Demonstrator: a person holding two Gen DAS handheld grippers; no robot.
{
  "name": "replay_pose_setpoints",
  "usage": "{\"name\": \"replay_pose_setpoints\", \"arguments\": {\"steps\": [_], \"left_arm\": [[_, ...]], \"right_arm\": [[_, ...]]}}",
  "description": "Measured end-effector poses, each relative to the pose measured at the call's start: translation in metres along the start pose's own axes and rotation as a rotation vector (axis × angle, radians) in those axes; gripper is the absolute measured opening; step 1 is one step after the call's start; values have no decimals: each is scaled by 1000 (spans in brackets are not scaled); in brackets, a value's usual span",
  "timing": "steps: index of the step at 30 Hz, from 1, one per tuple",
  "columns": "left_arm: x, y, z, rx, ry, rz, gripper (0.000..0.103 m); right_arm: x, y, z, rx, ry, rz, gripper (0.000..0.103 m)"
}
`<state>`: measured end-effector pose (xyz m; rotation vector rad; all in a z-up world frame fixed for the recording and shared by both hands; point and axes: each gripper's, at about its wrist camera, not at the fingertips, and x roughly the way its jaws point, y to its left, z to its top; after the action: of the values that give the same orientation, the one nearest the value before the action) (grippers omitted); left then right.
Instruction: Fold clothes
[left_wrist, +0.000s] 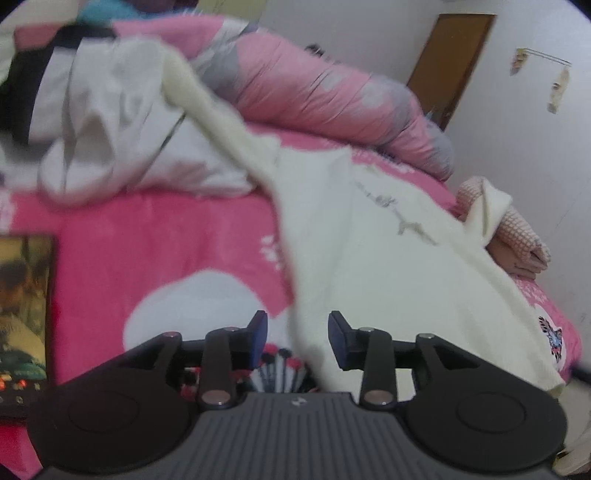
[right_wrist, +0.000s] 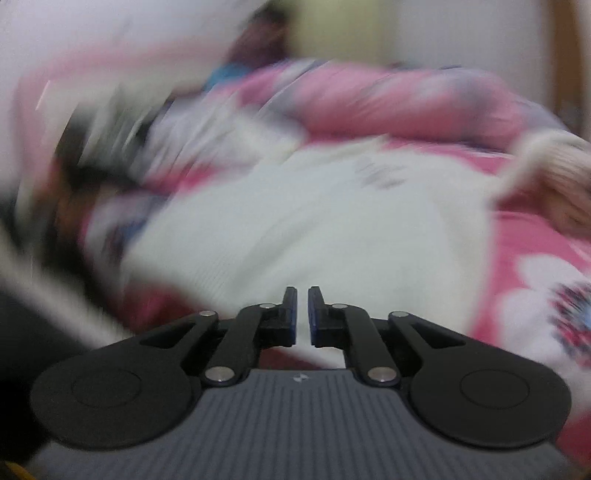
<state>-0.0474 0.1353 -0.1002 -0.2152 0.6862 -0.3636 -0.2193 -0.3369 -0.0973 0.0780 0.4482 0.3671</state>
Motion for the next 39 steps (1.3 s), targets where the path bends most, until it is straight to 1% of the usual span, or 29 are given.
{"name": "replay_pose_setpoints", "arguments": {"steps": [1,2,3,6,7,8,10,13,15,19,24,29,31,32,33,34,37,38,39], "left_arm": [[-5,-5,0,19,-19,-2,41],[-7,-12,-1,43,-30,-14,41],[-10,-18,-2,64,-30,-27,41],[-9,-45,-10,155,-12,-77,42],[-8,-56,-14,201,-3,-98,43],[-7,-67,-18,248,5,-119,43],[-2,-72,-20,267,20,-116,49],[5,-79,-23,289,41,-109,49],[11,-83,-25,303,56,-104,49],[21,-92,-29,332,85,-94,49],[34,-103,-34,368,121,-81,49],[37,-104,-35,371,135,-82,50],[38,-102,-35,363,138,-91,51],[39,-101,-34,356,141,-98,51],[40,-100,-33,349,143,-104,52],[41,-98,-32,341,146,-109,52],[42,-95,-30,339,156,-124,52],[42,-94,-29,342,157,-129,52],[43,-93,-29,344,157,-131,52]], "right_arm": [[-11,-16,0,86,-57,-39,21],[-20,-31,0,171,-105,-78,32],[-24,-45,-3,249,-126,-108,34],[-26,-81,-16,462,-133,-141,35],[-24,-90,-17,509,-135,-147,35],[-19,-96,-14,513,-135,-145,35],[-9,-106,-7,521,-135,-142,35],[8,-121,4,535,-131,-139,35],[26,-134,14,559,-104,-136,37],[71,-170,31,672,-37,-99,39],[127,-227,50,826,-3,-49,46],[190,-274,65,945,38,11,46],[210,-281,68,961,65,46,45],[217,-282,69,951,81,57,31],[221,-279,72,920,97,59,8],[222,-276,75,883,105,56,7],[195,-264,91,748,43,5,6],[190,-266,92,739,39,-13,6],[191,-269,91,722,54,-45,6]]}}
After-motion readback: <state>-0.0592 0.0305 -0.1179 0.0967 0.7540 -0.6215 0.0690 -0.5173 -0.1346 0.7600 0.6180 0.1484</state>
